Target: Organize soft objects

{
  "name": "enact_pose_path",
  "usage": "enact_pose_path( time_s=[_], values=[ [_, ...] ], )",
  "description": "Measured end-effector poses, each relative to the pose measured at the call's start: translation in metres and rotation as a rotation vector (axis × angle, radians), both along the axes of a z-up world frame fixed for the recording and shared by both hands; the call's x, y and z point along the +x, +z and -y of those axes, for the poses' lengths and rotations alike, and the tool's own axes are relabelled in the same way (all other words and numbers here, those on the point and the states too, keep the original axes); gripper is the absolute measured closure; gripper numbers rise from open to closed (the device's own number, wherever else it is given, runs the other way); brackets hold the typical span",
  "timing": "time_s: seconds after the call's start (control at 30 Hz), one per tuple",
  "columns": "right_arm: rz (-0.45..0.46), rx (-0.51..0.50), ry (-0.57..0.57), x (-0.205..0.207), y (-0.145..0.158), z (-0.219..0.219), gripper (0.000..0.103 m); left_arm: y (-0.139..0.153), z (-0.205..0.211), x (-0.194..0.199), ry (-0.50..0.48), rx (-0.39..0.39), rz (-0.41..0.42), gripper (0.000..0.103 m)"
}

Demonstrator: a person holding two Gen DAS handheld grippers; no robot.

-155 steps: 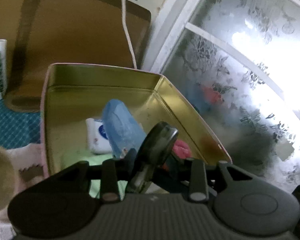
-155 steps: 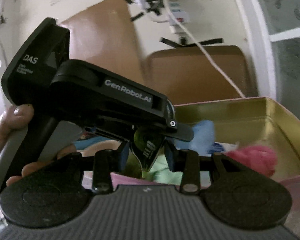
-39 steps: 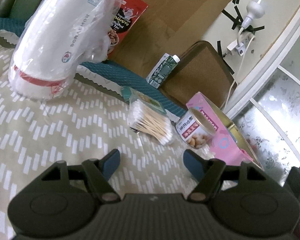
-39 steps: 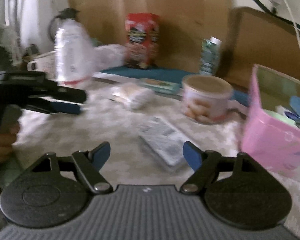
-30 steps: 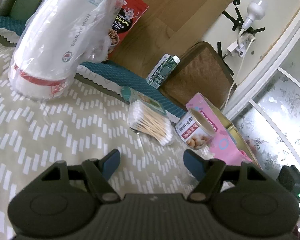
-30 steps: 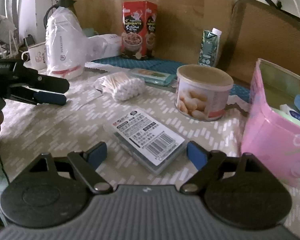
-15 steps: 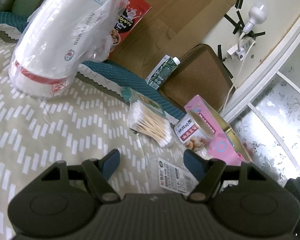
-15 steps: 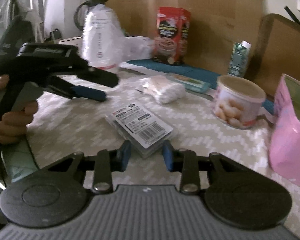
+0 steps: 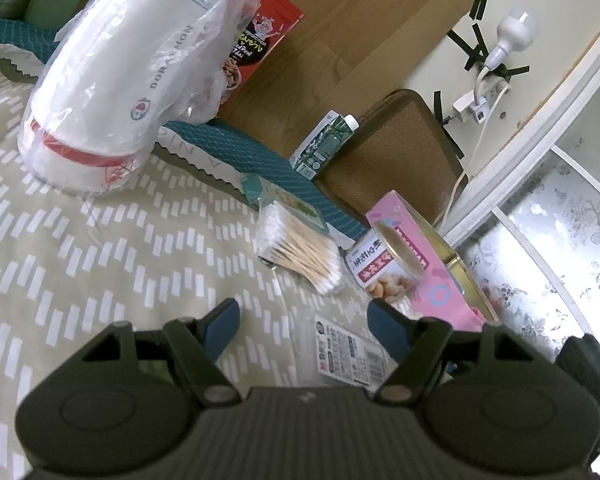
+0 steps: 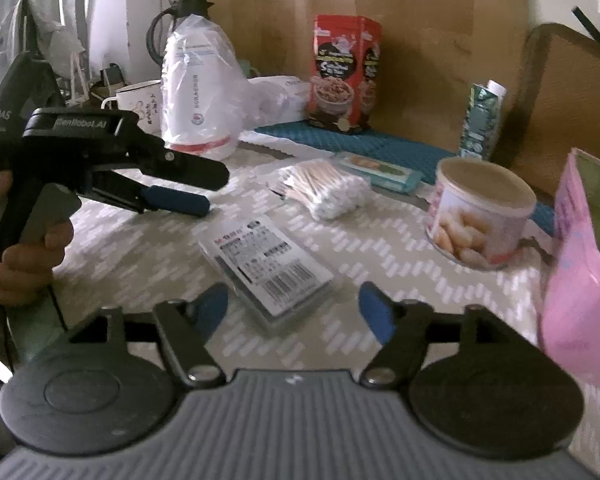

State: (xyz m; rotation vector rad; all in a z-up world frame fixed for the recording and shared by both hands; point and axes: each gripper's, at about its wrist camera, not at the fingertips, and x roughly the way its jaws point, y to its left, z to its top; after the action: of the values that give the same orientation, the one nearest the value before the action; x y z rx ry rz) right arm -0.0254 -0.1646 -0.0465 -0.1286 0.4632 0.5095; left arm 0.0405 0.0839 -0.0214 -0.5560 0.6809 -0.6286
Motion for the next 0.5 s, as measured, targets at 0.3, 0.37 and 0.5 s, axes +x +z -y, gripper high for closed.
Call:
enact_pose_path(
  time_s=[0.3, 0.37, 0.5],
  values=[
    [-0.017, -0.02, 0.04, 0.014, -0.002, -0.009, 0.025, 0.006, 0.019, -0.002, -0.062, 0.07, 0.013, 0.03],
    [-0.014, -0.016, 0.036, 0.011, -0.003, -0.008, 0.025, 0.007, 0.028, -0.002, -0.085, 0.078, 0.007, 0.03],
    [-0.002, 0.01, 0.029, 0.002, -0.006, -0.005, 0.032, 0.011, 0.051, -0.008, -0.103, 0.144, 0.033, 0.026]
  ],
)
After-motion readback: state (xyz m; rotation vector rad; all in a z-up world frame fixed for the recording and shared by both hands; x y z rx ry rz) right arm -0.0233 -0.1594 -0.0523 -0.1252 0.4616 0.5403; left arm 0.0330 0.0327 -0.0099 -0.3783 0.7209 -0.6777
